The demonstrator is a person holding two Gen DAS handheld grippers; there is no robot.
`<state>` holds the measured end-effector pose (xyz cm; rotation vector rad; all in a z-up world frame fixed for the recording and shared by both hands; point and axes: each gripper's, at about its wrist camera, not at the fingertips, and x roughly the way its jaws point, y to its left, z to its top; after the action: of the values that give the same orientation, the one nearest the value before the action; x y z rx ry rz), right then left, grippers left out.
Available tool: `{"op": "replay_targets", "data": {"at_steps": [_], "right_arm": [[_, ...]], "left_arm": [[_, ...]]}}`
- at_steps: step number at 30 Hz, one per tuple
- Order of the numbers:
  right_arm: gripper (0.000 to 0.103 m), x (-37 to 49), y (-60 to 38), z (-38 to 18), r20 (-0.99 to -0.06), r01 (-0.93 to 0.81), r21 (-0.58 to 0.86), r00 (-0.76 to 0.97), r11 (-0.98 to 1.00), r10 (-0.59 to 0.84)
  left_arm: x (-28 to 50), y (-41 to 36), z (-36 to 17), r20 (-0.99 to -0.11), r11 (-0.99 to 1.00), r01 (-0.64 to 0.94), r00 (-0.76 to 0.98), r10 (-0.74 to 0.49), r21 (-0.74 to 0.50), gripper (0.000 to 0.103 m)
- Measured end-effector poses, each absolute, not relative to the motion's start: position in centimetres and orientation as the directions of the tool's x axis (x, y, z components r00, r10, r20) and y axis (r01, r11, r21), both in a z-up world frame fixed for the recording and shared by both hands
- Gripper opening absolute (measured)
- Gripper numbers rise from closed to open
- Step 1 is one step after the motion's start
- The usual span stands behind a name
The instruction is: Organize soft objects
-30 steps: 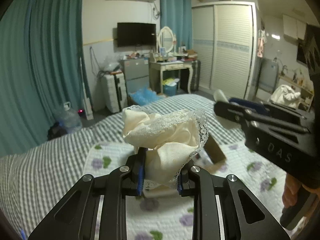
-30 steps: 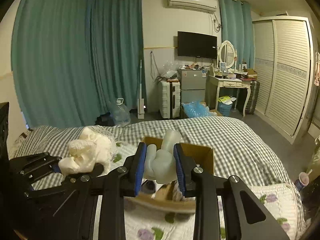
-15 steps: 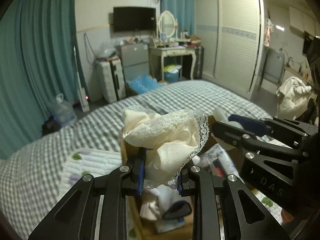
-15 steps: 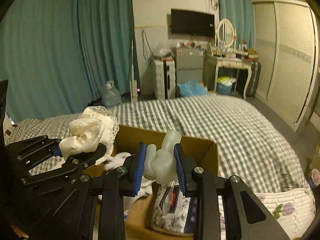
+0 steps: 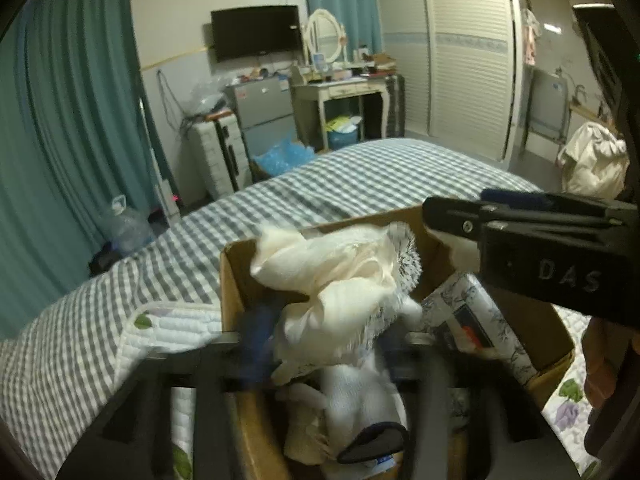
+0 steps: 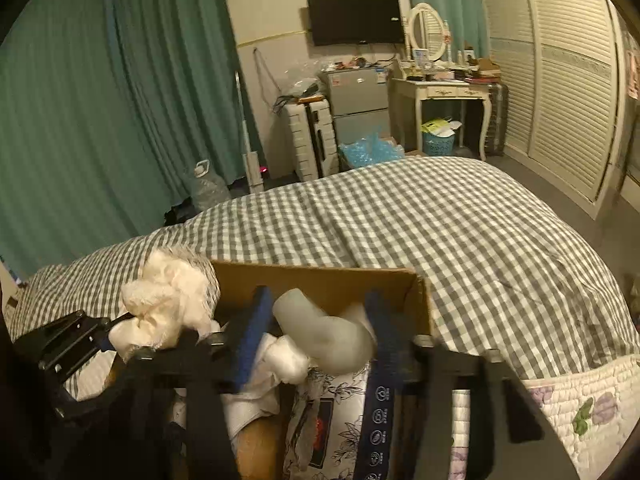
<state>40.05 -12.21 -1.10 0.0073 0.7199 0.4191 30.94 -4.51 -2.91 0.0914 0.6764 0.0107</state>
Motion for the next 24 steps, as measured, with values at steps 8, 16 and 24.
{"op": "replay_targets", "data": {"at_steps": [8, 16, 24], "right_arm": [[0.063, 36.0, -14.5, 5.3, -0.591, -0.314, 0.121, 0.739, 0.942, 0.322], [0.068, 25.2, -16.7, 18.2, -0.452, -0.319, 0.042, 0.839, 0.947, 0.303], [0.101, 11.7, -18.5, 25.0, -0.291, -0.372, 0.022, 0.886, 0.928, 0.362]], "left_arm": [[26.9, -4.5, 3.7, -0.550, 0.997, -0.027, 0.833, 0.061, 0.069, 0.083], [16.7, -4.8, 15.9, -0.366, 0.998, -0.046, 0.929, 0.057, 0.038, 0.092], [5.4, -3.5, 20.8, -0.168, 0.999, -0.038, 0.985, 0.034, -0.023, 0.094]]}}
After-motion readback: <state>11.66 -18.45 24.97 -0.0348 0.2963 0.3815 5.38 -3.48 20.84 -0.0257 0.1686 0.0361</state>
